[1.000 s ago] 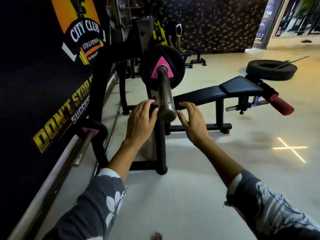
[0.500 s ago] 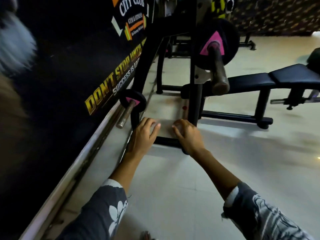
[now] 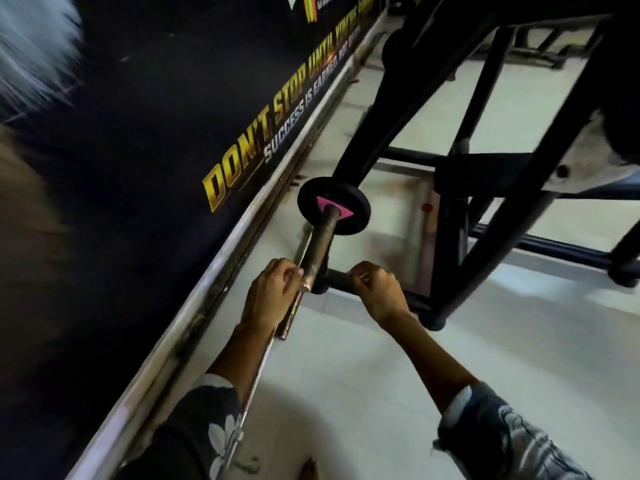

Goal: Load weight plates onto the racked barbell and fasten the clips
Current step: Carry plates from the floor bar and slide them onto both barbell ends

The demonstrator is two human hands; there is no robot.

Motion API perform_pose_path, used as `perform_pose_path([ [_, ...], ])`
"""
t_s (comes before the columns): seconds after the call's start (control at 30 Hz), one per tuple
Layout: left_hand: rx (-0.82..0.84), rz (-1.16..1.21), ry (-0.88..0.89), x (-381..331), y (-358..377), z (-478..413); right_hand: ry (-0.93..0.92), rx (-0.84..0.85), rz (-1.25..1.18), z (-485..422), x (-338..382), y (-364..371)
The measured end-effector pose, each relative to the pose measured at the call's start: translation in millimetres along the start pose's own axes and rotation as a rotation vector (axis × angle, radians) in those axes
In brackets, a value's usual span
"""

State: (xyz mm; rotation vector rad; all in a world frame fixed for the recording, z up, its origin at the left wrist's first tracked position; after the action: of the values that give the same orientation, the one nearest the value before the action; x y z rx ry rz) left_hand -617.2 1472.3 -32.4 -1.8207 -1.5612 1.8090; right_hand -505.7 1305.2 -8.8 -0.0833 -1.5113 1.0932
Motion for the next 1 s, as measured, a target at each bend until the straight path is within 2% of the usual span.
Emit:
perform_pose_path([
  [0.13,-0.004,0.049,-0.112,70.6,33.2,-73.3,0.088,-0.031,-0.129,-92.6,-20.6,14.8],
  [0.23,0.041,0.142,-0.211,135.3,90.2,-142.4,0.109,-0.203,-0.255,-172.9,-55.9,20.0],
  [0.33,-0.04,0.368,-0.297,182.0,140.8,-198.8,0.041,-0.287,-0.33,-249.6,-86.4,43.1],
  [0.4,-0.115,0.5,-0.232,184.9,154.9,-229.4,0.006,-0.287,-0.416,-286.6,-101.9,56.5],
  [0.5,-0.096,0.59,-0.059,174.8,168.6,-274.1,-0.055,-0.346,-0.531,-320.9,-118.6,60.2],
  [0.6,-0.084,0.569,0.032,166.4,169.8,-300.7,-0.104,-0.457,-0.641,-326.4,-121.4,57.2],
  [0.73,-0.186,0.516,0.142,161.0,158.6,-293.2,-0.11,-0.569,-0.749,-313.1,-119.1,56.1],
  [0.87,-0.277,0.509,0.169,163.5,139.9,-237.4,-0.095,-0.541,-0.732,-268.5,-117.0,74.8],
  [1.0,-0.282,0.485,0.106,174.2,114.2,-158.6,-0.05,-0.5,-0.732,-200.5,-123.3,105.5],
])
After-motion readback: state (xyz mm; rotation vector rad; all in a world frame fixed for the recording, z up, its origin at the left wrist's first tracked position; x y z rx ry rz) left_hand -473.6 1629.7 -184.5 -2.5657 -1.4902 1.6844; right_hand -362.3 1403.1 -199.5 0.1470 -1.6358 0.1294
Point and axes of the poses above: each hand's wrist, its own z-axis away from the middle knuckle, its own y-axis out of the palm, x = y × z, the point moved 8 cm from there along -z, towards the middle knuckle, and after that the axes turned 5 degrees about y, right-handed, at the moved point
